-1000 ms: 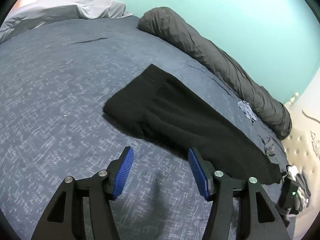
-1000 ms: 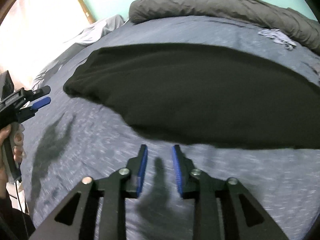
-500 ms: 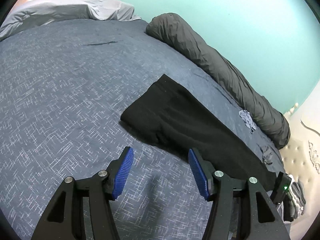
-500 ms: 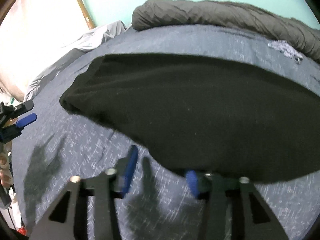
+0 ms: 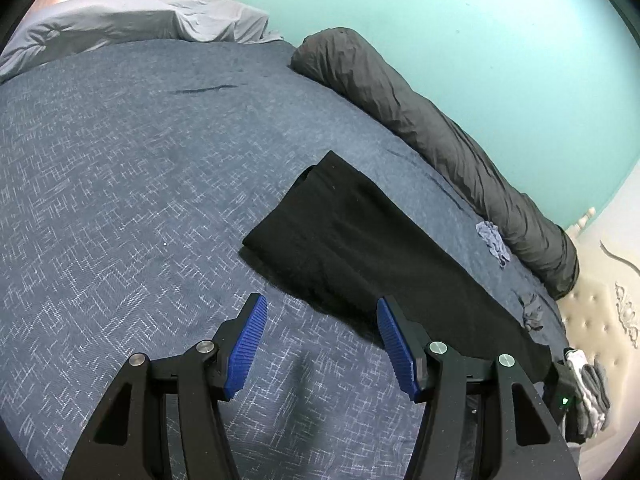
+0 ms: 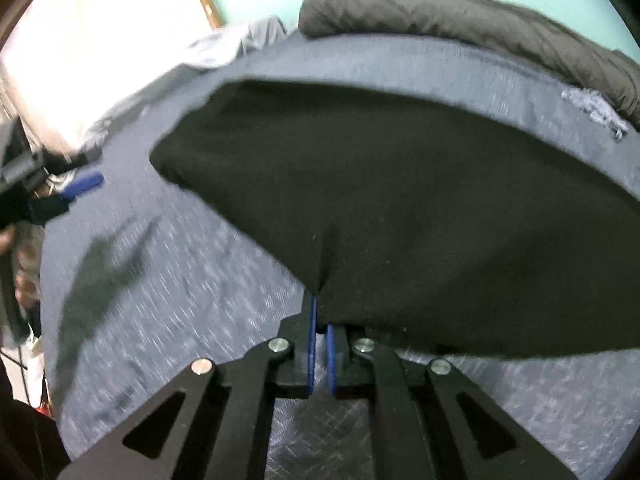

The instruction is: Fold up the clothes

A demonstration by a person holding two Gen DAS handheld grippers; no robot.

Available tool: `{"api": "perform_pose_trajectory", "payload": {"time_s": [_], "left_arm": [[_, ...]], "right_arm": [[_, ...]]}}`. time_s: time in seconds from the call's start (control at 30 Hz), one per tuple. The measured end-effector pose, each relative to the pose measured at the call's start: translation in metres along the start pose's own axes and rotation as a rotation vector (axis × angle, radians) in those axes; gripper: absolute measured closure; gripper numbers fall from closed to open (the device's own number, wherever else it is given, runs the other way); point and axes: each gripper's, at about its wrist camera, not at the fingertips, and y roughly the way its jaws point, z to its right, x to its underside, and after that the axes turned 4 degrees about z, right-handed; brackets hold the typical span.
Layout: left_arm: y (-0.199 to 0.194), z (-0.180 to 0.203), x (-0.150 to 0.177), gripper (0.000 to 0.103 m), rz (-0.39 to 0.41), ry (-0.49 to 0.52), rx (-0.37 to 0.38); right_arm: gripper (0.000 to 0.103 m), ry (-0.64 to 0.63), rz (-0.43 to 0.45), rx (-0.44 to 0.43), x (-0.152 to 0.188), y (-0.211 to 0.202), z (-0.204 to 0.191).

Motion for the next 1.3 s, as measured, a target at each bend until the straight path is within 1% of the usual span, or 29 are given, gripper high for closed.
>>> {"api": "perform_pose_trajectory", "payload": {"time_s": [0.2, 0.23, 0.27, 0.4, 0.43, 0.57, 0.67, 0.73, 0.8, 0.9, 0.97, 1.1, 1.2, 1.3], "left_arm": [[0.003, -0.003, -0.001, 0.041, -0.005, -0.013, 0.001], [0.004, -0.003, -0.001, 0.041, -0.005, -0.014, 0.003], [0.004, -0.003, -0.001, 0.041, -0.006, -0.016, 0.004], [0.004, -0.004, -0.001, 0.039, -0.006, -0.021, 0.004], [0.003, -0.005, -0.001, 0.038, -0.006, -0.024, 0.004], [0.003, -0.004, -0.001, 0.038, -0.006, -0.024, 0.003], [0.005, -0.001, 0.0, 0.038, -0.011, -0.016, 0.002], [0.006, 0.001, 0.001, 0.038, -0.013, -0.011, 0.003], [0.008, 0.002, 0.002, 0.038, -0.017, -0.007, 0.002], [0.01, 0.002, 0.002, 0.038, -0.022, -0.008, 0.001], [0.01, 0.001, 0.002, 0.038, -0.022, -0.012, 0.001], [0.01, 0.0, 0.003, 0.038, -0.023, -0.018, 0.0], [0.011, 0.002, 0.004, 0.038, -0.028, -0.016, 0.0], [0.013, 0.004, 0.006, 0.038, -0.038, -0.008, 0.001]], "right_arm": [[0.099, 0.044, -0.031, 0.0, 0.004, 0.009, 0.003], [0.099, 0.052, -0.038, -0.002, 0.004, 0.007, 0.004], [0.096, 0.062, -0.043, -0.004, 0.005, 0.003, 0.005], [0.096, 0.1, -0.064, -0.01, 0.009, -0.014, 0.012], [0.096, 0.108, -0.057, -0.01, 0.008, -0.019, 0.014], [0.096, 0.13, 0.049, -0.008, -0.011, -0.045, 0.019], [0.096, 0.129, 0.091, 0.013, -0.031, -0.045, 0.022], [0.096, 0.137, 0.09, 0.031, -0.042, -0.034, 0.026], [0.096, 0.154, 0.064, 0.043, -0.045, -0.017, 0.03], [0.096, 0.183, 0.013, 0.05, -0.034, 0.012, 0.031], [0.096, 0.197, 0.015, 0.052, -0.024, 0.02, 0.033], [0.096, 0.24, 0.047, 0.037, -0.025, 0.012, 0.037], [0.096, 0.213, 0.079, 0.066, -0.029, -0.003, 0.036], [0.096, 0.24, 0.098, 0.075, -0.024, -0.017, 0.049]]}}
